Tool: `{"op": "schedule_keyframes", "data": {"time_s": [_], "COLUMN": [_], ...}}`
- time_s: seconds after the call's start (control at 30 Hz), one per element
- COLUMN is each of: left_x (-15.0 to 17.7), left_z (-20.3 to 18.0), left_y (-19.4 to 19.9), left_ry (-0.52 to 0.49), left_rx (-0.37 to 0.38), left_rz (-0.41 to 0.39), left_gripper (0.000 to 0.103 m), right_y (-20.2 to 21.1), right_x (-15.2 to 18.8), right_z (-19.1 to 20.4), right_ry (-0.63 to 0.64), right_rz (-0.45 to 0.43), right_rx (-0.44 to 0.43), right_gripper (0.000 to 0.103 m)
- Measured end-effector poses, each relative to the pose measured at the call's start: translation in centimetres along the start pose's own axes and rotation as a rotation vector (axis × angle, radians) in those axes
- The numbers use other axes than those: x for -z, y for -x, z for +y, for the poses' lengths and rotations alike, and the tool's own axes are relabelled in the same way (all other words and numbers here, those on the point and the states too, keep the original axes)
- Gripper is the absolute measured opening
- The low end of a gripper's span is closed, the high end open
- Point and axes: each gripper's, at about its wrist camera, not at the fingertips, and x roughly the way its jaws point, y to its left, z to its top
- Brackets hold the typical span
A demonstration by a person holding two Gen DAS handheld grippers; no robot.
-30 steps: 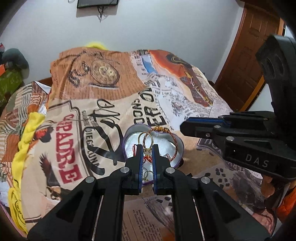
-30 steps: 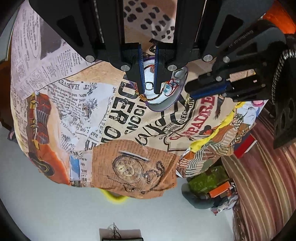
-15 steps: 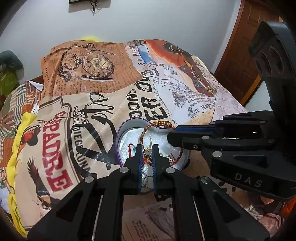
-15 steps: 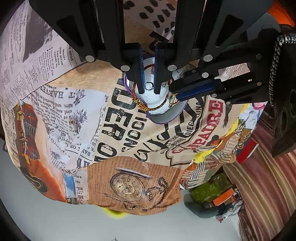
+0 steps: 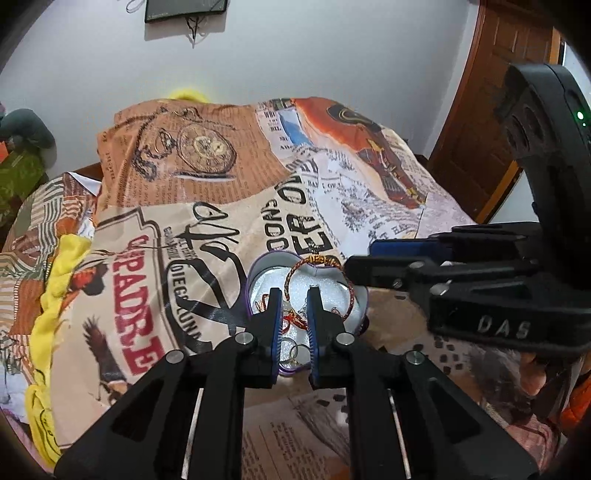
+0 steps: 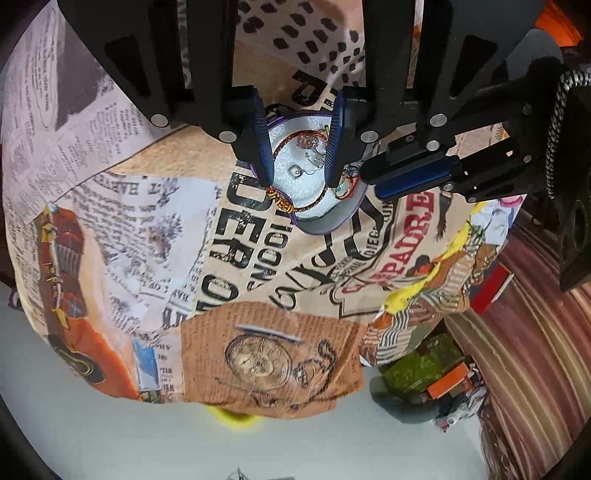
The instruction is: Organize jewelry
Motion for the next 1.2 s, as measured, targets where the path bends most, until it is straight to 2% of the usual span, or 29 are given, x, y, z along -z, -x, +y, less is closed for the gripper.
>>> {"op": "schedule_keyframes", "data": {"time_s": [0.2,0.37,0.5,0.57,0.63,0.7,0.77,0.8,0.83,0.87,0.9,0.93,0.97,1.03,1.17,1.2], "left_x": [-0.6,-1.0,-0.3,0.4,1.3,2.7,3.7,4.3,4.8,5.3,5.5,5.9,6.3,6.7,7.3,7.4], "left_z": [-0.8,-2.4,-4.0,-5.0,-6.0,-7.3,-8.3,-8.8,-9.2,-9.5,-9.7,-9.9,-10.0,-10.0,-9.2,-9.0], "left_y": [5.1,12.4,19.1,22.0,24.7,27.9,29.9,30.7,31.4,32.0,32.2,32.7,33.1,33.5,33.5,33.4], "left_ry": [-0.008,-0.031,-0.045,-0.052,-0.058,-0.068,-0.079,-0.082,-0.081,-0.077,-0.074,-0.07,-0.063,-0.044,0.004,0.012], "left_rx": [-0.026,-0.067,-0.094,-0.104,-0.117,-0.129,-0.145,-0.158,-0.174,-0.191,-0.202,-0.212,-0.218,-0.216,-0.201,-0.196], "left_rz": [-0.093,-0.249,-0.398,-0.467,-0.538,-0.625,-0.678,-0.7,-0.721,-0.739,-0.75,-0.764,-0.773,-0.774,-0.768,-0.765], "left_gripper": [0.011,0.011,0.012,0.016,0.031,0.041,0.049,0.059,0.071,0.076,0.085,0.089,0.09,0.096,0.1,0.1], "right_y": [4.6,10.8,17.1,19.8,22.8,25.2,27.1,27.7,28.3,28.7,29.0,29.2,29.3,29.5,29.4,29.3], "right_x": [0.1,0.8,2.3,3.1,4.4,5.7,7.1,7.8,8.4,9.2,9.9,10.5,10.9,11.8,12.3,12.5], "right_z": [1.0,3.4,5.7,6.6,7.7,8.7,9.8,10.4,11.0,11.7,12.2,12.6,12.7,13.3,13.6,13.8], "right_ry": [0.019,0.062,0.083,0.084,0.083,0.087,0.1,0.11,0.126,0.139,0.143,0.139,0.133,0.119,0.107,0.108], "right_rz": [-0.095,-0.244,-0.407,-0.482,-0.568,-0.642,-0.709,-0.735,-0.759,-0.783,-0.806,-0.829,-0.847,-0.884,-0.91,-0.919], "right_rx": [0.036,0.079,0.093,0.091,0.089,0.093,0.111,0.127,0.147,0.166,0.187,0.211,0.229,0.27,0.321,0.342], "right_gripper": [0.025,0.025,0.025,0.025,0.025,0.025,0.025,0.026,0.031,0.035,0.047,0.059,0.065,0.084,0.102,0.103]}}
